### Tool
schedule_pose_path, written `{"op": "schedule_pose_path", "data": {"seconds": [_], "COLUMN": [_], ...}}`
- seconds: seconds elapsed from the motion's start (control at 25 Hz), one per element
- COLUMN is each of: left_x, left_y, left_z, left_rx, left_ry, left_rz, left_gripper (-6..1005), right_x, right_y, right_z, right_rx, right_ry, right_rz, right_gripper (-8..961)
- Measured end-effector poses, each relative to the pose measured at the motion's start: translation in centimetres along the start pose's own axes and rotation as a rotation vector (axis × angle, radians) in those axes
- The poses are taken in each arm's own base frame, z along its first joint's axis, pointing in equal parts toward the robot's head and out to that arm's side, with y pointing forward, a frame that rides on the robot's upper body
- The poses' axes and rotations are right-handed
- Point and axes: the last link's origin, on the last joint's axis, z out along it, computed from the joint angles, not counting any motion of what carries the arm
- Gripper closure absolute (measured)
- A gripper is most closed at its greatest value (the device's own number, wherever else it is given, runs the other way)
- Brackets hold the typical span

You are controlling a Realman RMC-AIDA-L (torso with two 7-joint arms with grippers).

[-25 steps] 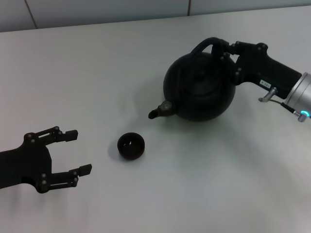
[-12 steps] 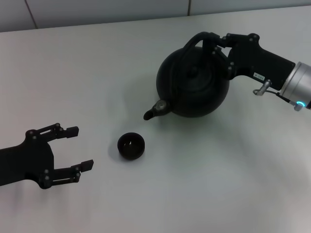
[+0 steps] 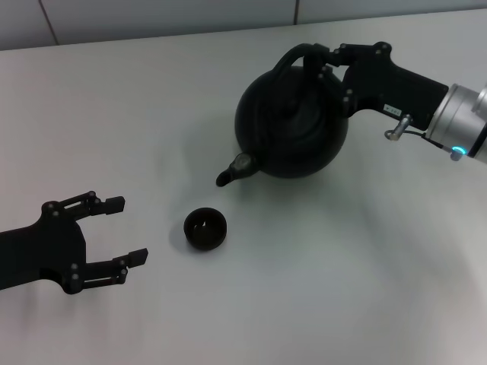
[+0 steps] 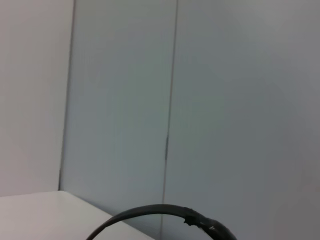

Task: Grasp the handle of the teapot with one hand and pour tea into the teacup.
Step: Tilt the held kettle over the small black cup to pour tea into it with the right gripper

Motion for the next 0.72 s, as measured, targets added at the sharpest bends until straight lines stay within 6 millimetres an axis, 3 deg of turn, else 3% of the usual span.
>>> {"op": "schedule_pose_path", "data": {"seconds": [0.72], "left_x": [0.0], "left_y": [-0.2], "left_z": [0.2], "left_rx": [0.009], "left_ry": [-0.009], "left_rz": [-0.006], "left_gripper": [170], "right_x": [-0.6], "right_y": [0.1], "right_z": [1.2], "right_rx": [-0.057], "right_ry": [0.018], "right_rz": [-0.063], "right_gripper": [819]}}
